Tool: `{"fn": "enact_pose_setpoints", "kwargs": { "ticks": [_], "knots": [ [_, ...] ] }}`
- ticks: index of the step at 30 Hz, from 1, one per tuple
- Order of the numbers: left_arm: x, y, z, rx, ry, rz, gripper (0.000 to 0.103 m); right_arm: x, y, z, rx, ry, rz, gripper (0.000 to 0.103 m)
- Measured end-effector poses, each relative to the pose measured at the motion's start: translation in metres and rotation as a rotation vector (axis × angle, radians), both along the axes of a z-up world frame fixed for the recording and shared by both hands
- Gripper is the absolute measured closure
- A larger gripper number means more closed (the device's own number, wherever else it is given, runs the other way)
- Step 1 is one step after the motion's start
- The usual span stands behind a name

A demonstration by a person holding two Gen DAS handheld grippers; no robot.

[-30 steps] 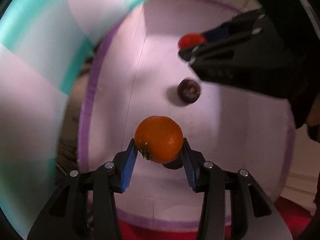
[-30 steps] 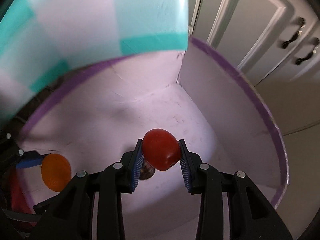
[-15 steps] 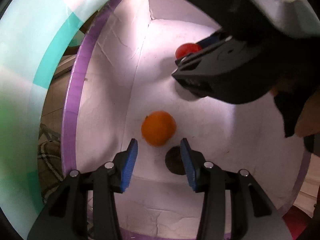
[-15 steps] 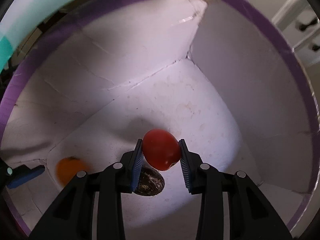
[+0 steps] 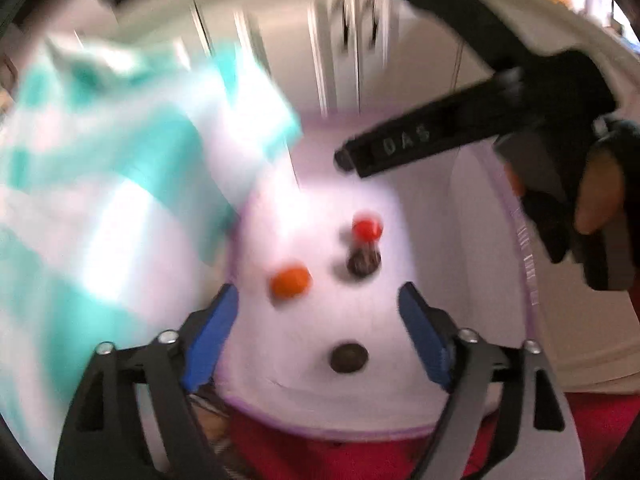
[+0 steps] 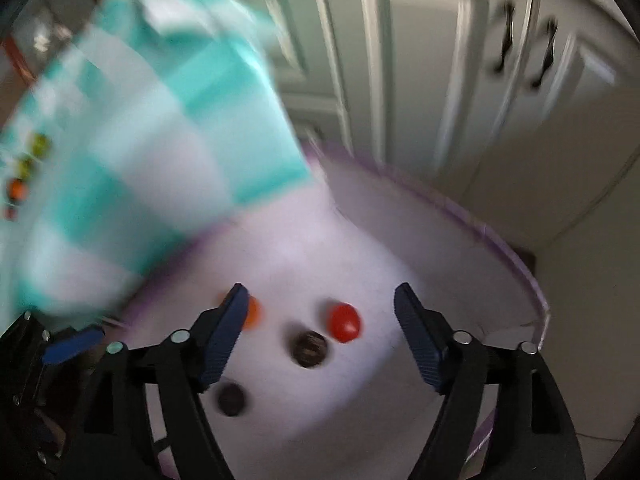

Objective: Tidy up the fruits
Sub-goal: 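Open both tools to drop the orange and tomato into the bin, then move both open tools back to the fruits on the table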

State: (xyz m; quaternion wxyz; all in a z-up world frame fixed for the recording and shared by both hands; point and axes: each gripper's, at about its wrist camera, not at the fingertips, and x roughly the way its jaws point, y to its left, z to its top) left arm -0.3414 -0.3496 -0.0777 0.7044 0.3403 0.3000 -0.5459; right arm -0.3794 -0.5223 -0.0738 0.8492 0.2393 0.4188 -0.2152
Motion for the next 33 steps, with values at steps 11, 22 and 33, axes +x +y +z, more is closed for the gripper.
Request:
{"fn": "enact_pose_setpoints", "kwargs": {
  "ticks": [11,22,33],
  "knots": [
    [0.13,0.176,0.135,-0.459,-0.153,0.546,0.002,0.048,0.123,0.15,-0.208,-0.514,0.218,0.014],
    [0.358,0.335,0.127,-0.541,-0.03,1.191,0.002,0.242,0.237,0.108,-0.099,-0.342,0.425,0.014],
    [0.415,0.397,0.098,-0.633,0.196,1.346,0.002,0.461,0.296,0.074,-0.123,-0.14,0.529,0.014]
  ]
}}
